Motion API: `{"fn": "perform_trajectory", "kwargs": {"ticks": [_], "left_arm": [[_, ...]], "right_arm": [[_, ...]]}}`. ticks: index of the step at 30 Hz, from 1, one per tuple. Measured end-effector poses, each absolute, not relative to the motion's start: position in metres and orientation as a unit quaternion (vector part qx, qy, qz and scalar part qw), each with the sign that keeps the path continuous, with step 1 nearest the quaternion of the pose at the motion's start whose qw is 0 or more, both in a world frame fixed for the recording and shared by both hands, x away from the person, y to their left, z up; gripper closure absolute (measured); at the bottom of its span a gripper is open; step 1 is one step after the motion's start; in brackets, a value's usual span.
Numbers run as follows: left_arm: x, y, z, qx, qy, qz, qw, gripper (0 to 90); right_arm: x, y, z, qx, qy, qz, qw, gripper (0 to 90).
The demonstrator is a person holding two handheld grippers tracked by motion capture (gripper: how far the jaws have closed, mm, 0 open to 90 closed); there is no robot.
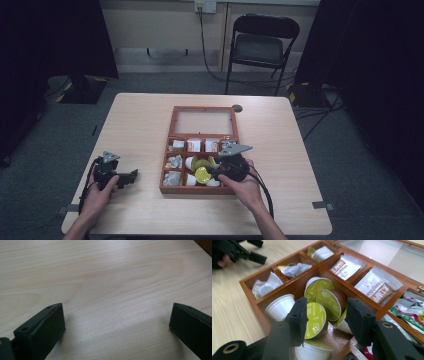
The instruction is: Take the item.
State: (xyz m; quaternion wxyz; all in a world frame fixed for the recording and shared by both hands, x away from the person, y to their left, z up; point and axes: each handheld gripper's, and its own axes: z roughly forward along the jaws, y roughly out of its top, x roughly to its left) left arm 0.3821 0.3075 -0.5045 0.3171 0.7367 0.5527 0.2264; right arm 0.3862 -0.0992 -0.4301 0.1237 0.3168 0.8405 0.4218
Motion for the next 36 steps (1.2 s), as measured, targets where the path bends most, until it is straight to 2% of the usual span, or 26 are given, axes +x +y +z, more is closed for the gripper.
{"fn": "perform_trajectory", "kwargs": {"ticks": [13, 20, 25, 30, 36], "left_arm": [[0.382, 0.308, -0.504, 0.738, 0.552, 0.226, 0.316, 0.0], [0.382, 0.308, -0.504, 0.738, 0.552, 0.226, 0.316, 0.0], [0.382, 0.308, -0.504, 0.738, 0.552, 0.226, 0.316, 0.0], [0.382, 0.308, -0.504, 0.739, 0.551, 0.226, 0.315, 0.0], [0.382, 0.308, -0.504, 0.739, 0.551, 0.226, 0.315, 0.0]], "right_arm": [[0.391, -0.077, -0.443, 0.302, 0.858, 0.401, 0.105, 54.3], [0.393, -0.076, -0.451, 0.313, 0.862, 0.387, 0.097, 44.5], [0.392, -0.071, -0.454, 0.303, 0.871, 0.377, 0.091, 44.9], [0.393, -0.069, -0.457, 0.308, 0.870, 0.373, 0.091, 40.0], [0.392, -0.067, -0.458, 0.304, 0.873, 0.368, 0.101, 40.9]]}}
